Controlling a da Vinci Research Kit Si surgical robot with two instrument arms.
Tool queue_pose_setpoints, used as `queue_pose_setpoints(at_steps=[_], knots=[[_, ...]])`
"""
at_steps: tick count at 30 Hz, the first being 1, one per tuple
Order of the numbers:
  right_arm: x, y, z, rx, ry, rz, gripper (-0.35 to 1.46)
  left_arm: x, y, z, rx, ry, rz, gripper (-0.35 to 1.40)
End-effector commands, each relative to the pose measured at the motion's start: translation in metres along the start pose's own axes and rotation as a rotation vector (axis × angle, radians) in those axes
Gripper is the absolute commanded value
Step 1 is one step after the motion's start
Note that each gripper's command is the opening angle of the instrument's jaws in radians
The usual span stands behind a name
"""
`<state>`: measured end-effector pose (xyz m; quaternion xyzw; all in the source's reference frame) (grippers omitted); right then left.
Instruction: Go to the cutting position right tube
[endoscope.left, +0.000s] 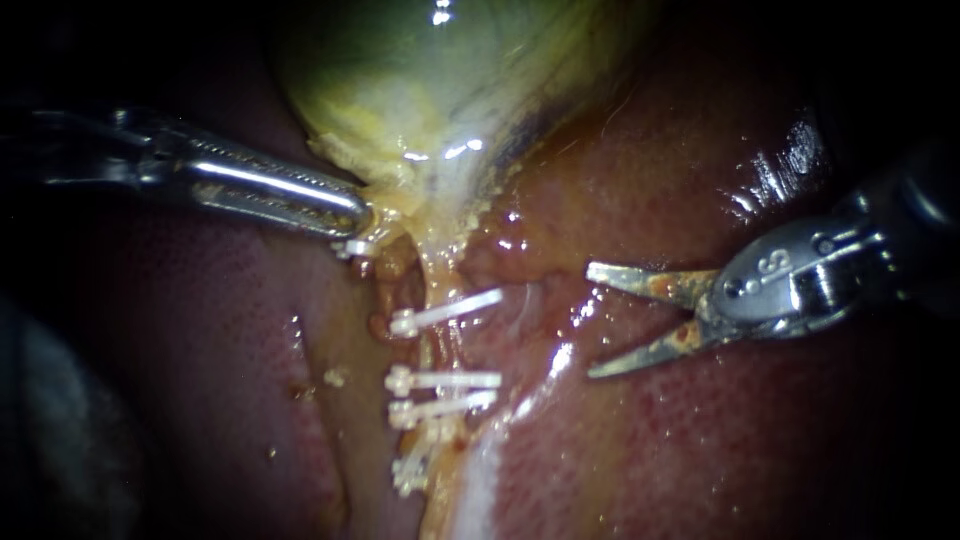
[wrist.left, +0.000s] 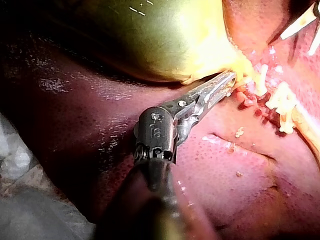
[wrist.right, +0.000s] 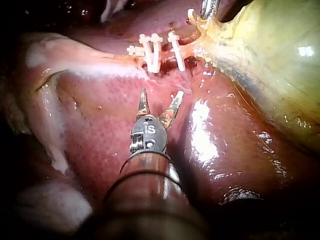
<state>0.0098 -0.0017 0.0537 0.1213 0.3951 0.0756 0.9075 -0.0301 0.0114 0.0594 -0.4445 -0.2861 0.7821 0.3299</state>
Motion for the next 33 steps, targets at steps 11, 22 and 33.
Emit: queue_pose_setpoints(at_steps=[11, 22, 33], knots=[[0.0, 0.0, 0.0001, 0.032, 0.026, 0.001, 1.45, 0.0031, 0.0009, -0.0074, 0.029, 0.015, -0.027, -0.35], [0.0011, -0.0003, 0.0021, 0.182, 0.158, 0.258, 1.45, 0.0027, 0.0012, -0.0066, 0.037, 0.017, -0.026, -0.35], [-0.0001, 0.0005, 0.0046, 0.324, 0.158, 0.41, 1.37, 0.0027, 0.0014, -0.0066, 0.04, 0.019, -0.027, -0.35]])
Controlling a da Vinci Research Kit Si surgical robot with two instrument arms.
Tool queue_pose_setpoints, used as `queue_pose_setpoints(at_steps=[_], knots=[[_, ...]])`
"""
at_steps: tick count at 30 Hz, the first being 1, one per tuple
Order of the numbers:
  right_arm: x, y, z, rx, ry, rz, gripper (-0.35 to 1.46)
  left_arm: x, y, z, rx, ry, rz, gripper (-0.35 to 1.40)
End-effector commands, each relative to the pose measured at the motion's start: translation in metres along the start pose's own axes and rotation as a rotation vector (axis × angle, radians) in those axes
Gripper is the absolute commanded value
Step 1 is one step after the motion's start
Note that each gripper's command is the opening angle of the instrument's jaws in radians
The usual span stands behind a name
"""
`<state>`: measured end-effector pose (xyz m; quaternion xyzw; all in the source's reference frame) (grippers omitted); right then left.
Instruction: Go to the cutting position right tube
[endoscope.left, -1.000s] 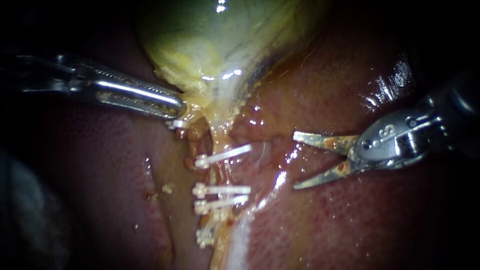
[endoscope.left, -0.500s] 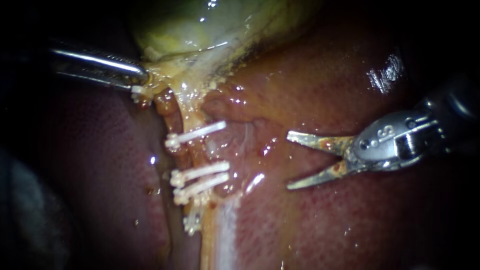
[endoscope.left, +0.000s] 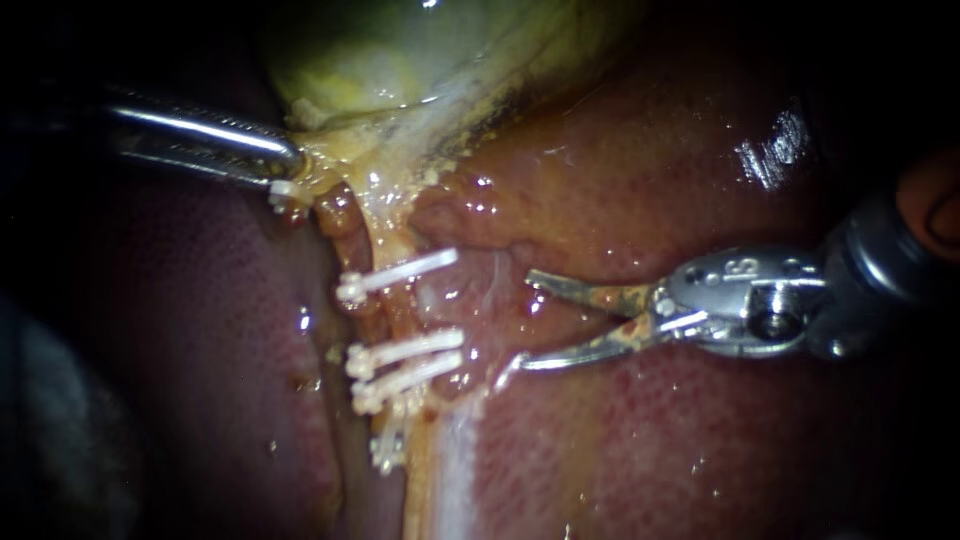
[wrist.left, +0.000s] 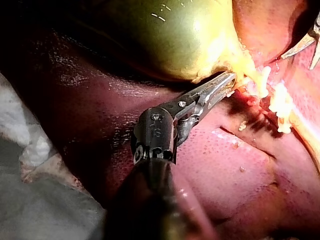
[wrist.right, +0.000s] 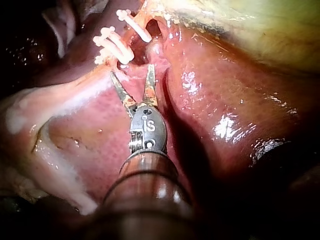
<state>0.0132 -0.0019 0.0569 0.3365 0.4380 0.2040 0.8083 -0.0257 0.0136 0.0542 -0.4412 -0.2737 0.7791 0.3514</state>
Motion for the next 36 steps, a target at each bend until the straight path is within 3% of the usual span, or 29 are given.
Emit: queue_pose_setpoints(at_steps=[1, 8, 12, 24, 36], knots=[[-0.0002, 0.0005, 0.0003, 0.007, -0.002, 0.004, 1.37, 0.0, 0.0, 0.0, 0.002, 0.001, 0.0, -0.35], [-0.0008, 0.0026, 0.0022, 0.027, -0.008, 0.018, 1.37, 0.0001, 0.0001, 0.0001, 0.002, 0.001, -0.001, -0.35], [-0.0007, 0.0031, 0.0032, 0.046, 0.005, 0.02, 1.38, 0.0001, 0.0001, 0.0001, 0.002, 0.001, -0.001, -0.35], [0.0016, 0.0033, 0.0068, 0.141, 0.048, 0.036, 1.35, 0.0001, 0.0001, 0.0001, 0.0, 0.0, -0.001, -0.35], [0.0026, 0.0029, 0.0109, 0.219, 0.081, 0.062, 1.35, 0.0001, 0.0001, 0.0002, 0.0, 0.0, -0.001, -0.35]])
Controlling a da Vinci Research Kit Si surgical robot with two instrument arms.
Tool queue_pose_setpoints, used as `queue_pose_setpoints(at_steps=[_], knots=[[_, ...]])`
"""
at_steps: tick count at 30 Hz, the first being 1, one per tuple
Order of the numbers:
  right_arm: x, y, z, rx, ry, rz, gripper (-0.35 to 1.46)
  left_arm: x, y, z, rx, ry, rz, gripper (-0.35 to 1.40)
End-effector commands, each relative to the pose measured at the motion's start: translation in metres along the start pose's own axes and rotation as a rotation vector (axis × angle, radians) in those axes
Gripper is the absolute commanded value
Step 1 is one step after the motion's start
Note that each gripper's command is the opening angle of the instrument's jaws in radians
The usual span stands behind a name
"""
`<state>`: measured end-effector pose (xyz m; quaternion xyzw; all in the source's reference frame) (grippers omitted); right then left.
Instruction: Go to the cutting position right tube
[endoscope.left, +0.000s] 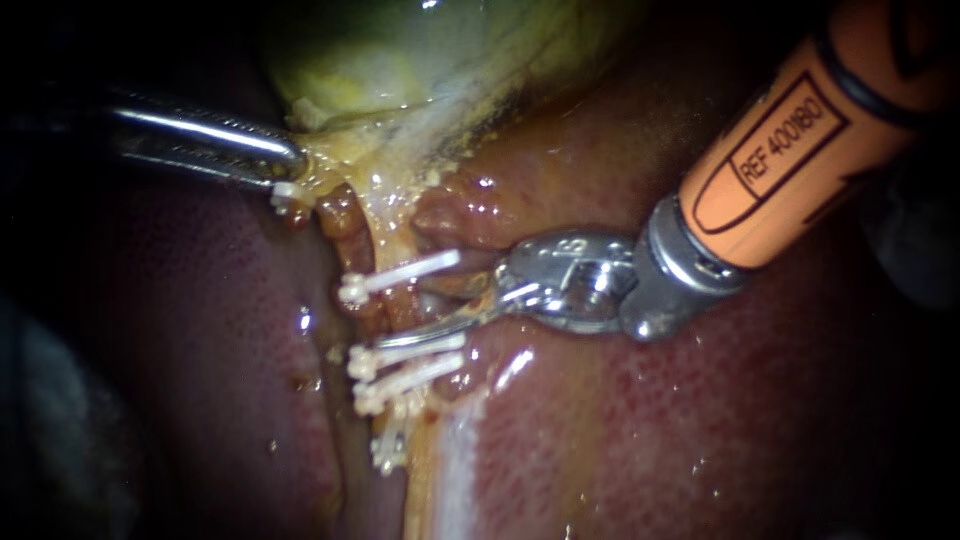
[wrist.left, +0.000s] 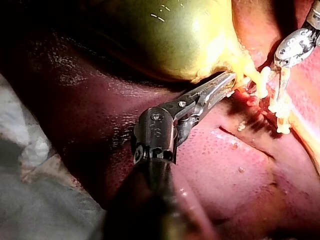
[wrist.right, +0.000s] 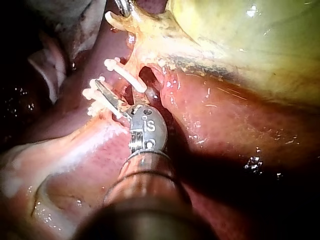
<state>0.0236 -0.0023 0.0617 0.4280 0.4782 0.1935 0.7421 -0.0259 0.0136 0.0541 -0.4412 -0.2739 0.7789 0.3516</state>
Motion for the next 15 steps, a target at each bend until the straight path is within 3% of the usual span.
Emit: queue_pose_setpoints(at_steps=[1, 15], knots=[[0.0001, 0.0, 0.0002, 0.007, 0.005, 0.002, 1.35, 0.0, 0.0, 0.0, 0.001, 0.0, 0.0, -0.35], [0.0017, 0.0002, 0.0032, 0.034, 0.043, 0.011, 1.33, 0.0, 0.0, 0.0003, -0.001, 0.0, -0.001, -0.35]])
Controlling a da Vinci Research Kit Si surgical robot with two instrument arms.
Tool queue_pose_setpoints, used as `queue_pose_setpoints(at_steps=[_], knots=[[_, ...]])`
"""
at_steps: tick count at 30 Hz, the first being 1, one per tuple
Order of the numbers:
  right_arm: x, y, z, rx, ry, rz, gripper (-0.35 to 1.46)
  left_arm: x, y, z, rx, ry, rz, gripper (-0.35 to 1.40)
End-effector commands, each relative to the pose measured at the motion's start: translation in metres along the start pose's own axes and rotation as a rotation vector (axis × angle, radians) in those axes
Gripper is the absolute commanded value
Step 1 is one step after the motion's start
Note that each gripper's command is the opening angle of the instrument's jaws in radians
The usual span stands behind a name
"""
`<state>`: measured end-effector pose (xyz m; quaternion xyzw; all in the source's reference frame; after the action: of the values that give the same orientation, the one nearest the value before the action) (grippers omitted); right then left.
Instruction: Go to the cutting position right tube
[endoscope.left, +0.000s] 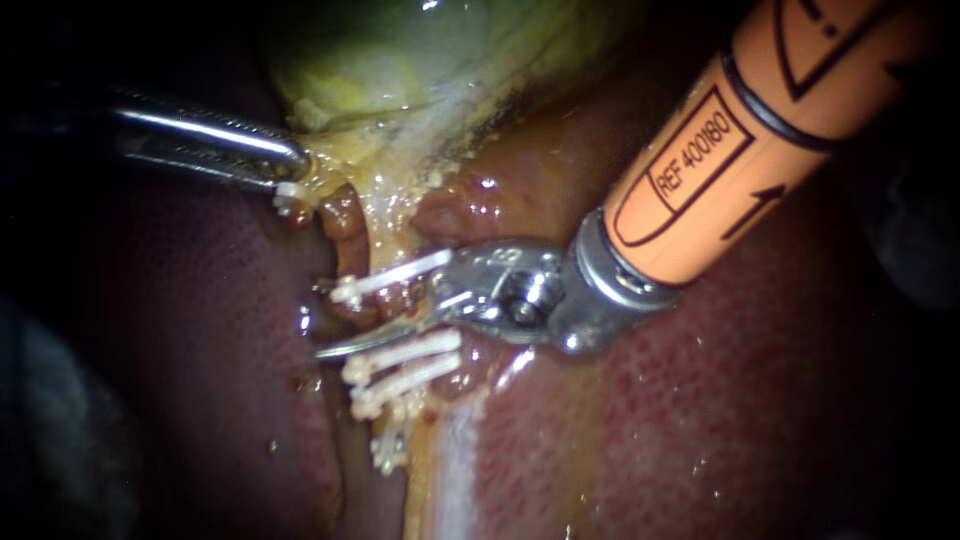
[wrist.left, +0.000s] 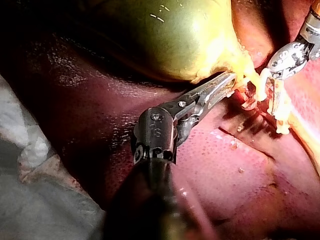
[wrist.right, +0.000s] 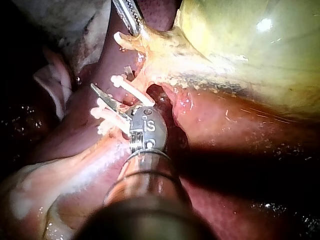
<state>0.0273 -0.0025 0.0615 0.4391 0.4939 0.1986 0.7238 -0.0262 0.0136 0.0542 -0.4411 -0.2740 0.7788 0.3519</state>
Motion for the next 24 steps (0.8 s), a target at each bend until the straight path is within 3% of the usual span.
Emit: queue_pose_setpoints(at_steps=[1, 8, 19, 24], knots=[[0.0001, 0.0, 0.0002, 0.0, 0.002, 0.0, 1.33, 0.0, 0.0, 0.0, -0.001, 0.0, 0.0, -0.35], [0.0006, -0.0009, 0.0012, 0.016, 0.011, -0.005, 1.35, 0.0, 0.0, 0.0, -0.001, 0.0, 0.0, -0.35], [0.0027, -0.0053, 0.0017, 0.071, 0.042, -0.006, 1.35, 0.0, 0.0, 0.0, -0.001, 0.0, 0.0, -0.35], [0.0041, -0.0065, 0.0013, 0.089, 0.068, 0.0, 1.33, 0.0, -0.0001, 0.0, -0.001, -0.001, 0.0, -0.35]])
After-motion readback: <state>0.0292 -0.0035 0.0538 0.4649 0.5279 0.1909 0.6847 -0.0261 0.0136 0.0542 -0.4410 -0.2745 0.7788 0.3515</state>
